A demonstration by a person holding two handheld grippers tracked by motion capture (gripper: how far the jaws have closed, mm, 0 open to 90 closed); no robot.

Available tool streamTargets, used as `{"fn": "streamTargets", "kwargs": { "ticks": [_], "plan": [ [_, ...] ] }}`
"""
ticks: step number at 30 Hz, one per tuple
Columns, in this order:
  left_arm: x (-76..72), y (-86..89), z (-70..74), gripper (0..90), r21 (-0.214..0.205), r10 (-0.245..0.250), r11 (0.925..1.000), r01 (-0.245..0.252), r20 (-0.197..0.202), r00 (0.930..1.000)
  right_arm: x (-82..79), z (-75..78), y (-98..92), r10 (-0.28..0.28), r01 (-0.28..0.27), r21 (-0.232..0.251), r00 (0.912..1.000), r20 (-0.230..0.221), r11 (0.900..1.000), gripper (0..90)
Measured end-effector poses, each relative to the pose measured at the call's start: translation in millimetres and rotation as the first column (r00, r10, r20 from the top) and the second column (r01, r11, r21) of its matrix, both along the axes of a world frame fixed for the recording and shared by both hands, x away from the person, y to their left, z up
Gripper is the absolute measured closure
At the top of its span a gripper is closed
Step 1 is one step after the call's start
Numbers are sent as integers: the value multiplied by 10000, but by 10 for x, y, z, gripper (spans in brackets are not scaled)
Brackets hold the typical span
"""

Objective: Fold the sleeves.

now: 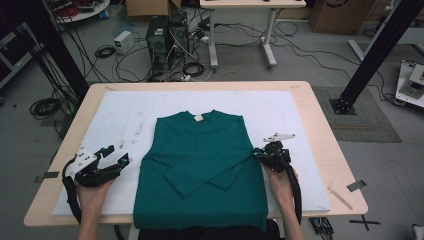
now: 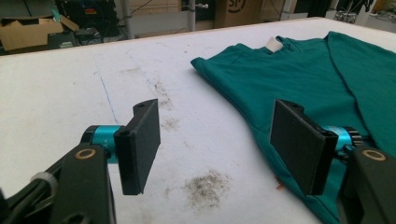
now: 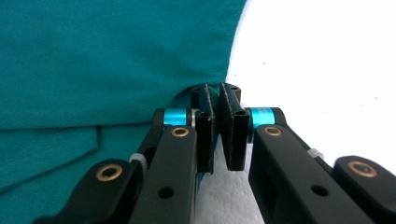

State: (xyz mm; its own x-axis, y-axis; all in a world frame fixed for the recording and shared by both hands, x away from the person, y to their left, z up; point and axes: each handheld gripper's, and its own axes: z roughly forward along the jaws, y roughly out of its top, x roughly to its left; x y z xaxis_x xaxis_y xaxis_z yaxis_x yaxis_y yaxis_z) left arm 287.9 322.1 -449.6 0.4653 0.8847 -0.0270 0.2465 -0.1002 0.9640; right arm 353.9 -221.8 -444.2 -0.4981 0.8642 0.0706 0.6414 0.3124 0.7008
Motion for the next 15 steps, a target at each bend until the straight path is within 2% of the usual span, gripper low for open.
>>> {"fn": "streamTargets", "kwargs": {
  "ticks": [4, 6, 8, 11, 13, 15],
  "plan": [
    [2, -1, 0, 337, -26, 10, 10000, -10, -2, 10000, 8, -26, -37, -163, 166, 230, 9998, -136, 9996, 851],
    [4, -7, -1, 337, 11, 31, 10000, -31, 15, 10000, 10, -23, -60, -328, 331, 262, 9994, -125, 9991, 791],
    [5, -13, 1, 337, 96, 3, 10000, -3, -15, 10000, -9, -15, -79, -407, 412, 337, 9991, -134, 9986, 780],
    [16, -36, 4, 337, 245, 105, 9996, -102, -102, 9999, -65, -2, -124, -549, 547, 175, 9984, 133, 9983, 737],
    [22, -56, 9, 337, 487, 251, 9985, -244, -152, 9996, -115, 18, -178, -630, 622, 311, 9977, 253, 9976, 653],
    [14, -82, 16, 337, 878, 371, 9954, -379, 113, 9992, -175, 44, -230, -408, 388, 479, 9983, 407, 9981, 618]
  ]
}}
